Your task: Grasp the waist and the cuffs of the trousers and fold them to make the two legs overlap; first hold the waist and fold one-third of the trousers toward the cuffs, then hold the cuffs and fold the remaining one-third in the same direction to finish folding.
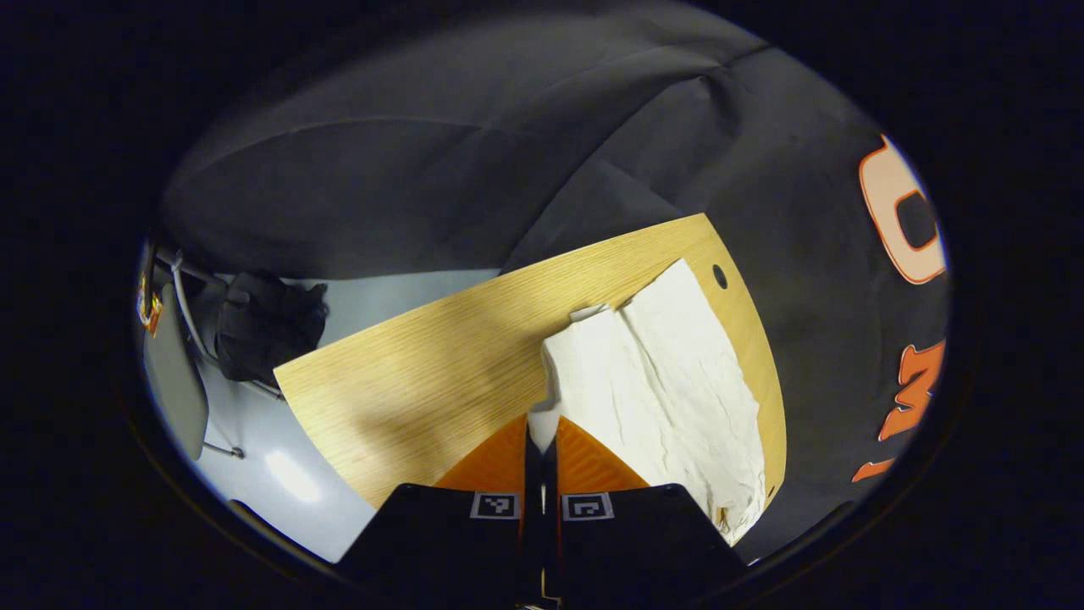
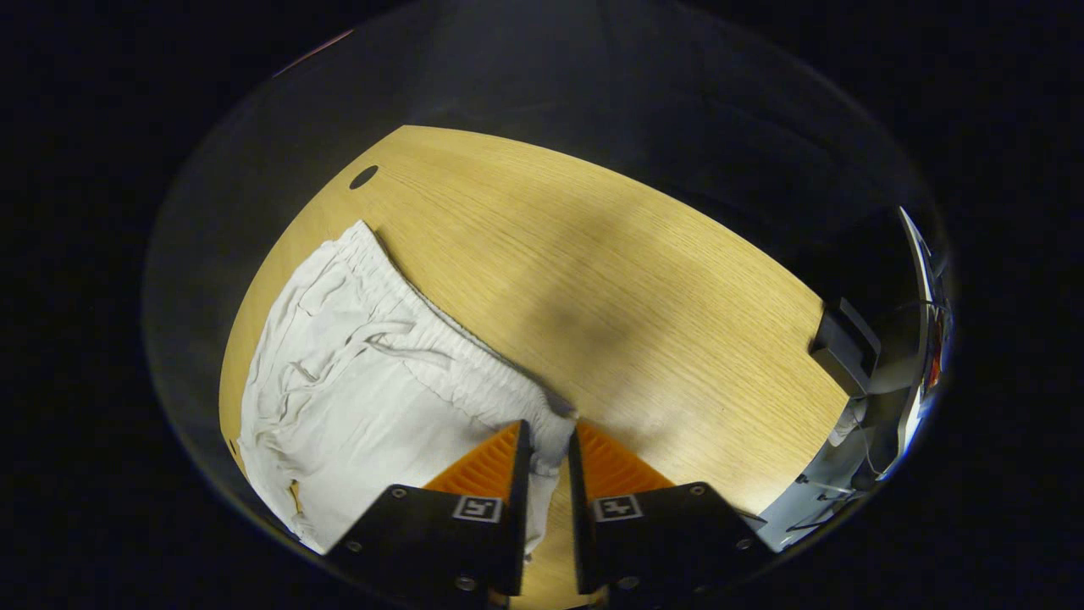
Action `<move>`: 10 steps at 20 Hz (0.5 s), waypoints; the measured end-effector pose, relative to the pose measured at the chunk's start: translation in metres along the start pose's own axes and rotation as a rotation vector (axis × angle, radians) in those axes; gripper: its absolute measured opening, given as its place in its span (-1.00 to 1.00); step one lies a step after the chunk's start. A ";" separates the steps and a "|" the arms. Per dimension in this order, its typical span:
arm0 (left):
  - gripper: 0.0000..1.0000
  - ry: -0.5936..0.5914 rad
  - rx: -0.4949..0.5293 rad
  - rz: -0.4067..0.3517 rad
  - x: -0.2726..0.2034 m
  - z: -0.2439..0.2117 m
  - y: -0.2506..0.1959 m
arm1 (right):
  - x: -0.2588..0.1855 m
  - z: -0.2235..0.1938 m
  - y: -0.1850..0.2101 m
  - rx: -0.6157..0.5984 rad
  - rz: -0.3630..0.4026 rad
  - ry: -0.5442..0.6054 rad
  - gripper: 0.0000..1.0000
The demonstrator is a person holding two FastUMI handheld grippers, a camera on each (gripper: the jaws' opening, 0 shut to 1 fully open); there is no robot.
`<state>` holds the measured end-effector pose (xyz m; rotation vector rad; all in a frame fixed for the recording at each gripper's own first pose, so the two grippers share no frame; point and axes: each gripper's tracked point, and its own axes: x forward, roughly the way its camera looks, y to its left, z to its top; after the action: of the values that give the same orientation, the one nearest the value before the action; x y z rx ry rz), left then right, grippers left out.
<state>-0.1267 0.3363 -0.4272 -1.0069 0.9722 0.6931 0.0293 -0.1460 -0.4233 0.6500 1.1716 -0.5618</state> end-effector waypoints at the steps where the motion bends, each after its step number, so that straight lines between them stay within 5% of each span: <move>1: -0.91 -0.005 0.013 -0.005 -0.004 0.005 -0.003 | -0.003 0.002 0.005 0.024 0.038 -0.005 -0.68; 3: -0.91 -0.018 0.023 -0.018 -0.011 0.013 -0.005 | -0.008 0.006 0.000 0.105 0.079 -0.024 -0.89; 6: -0.92 -0.041 -0.032 -0.048 -0.017 0.027 -0.007 | -0.013 0.016 0.003 0.247 0.158 -0.036 -0.92; 10: -0.94 -0.044 -0.082 -0.075 -0.020 0.033 0.001 | -0.015 0.019 -0.002 0.330 0.174 -0.043 -0.95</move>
<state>-0.1249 0.3658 -0.4023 -1.0902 0.8696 0.6942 0.0352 -0.1601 -0.4044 1.0066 0.9780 -0.6234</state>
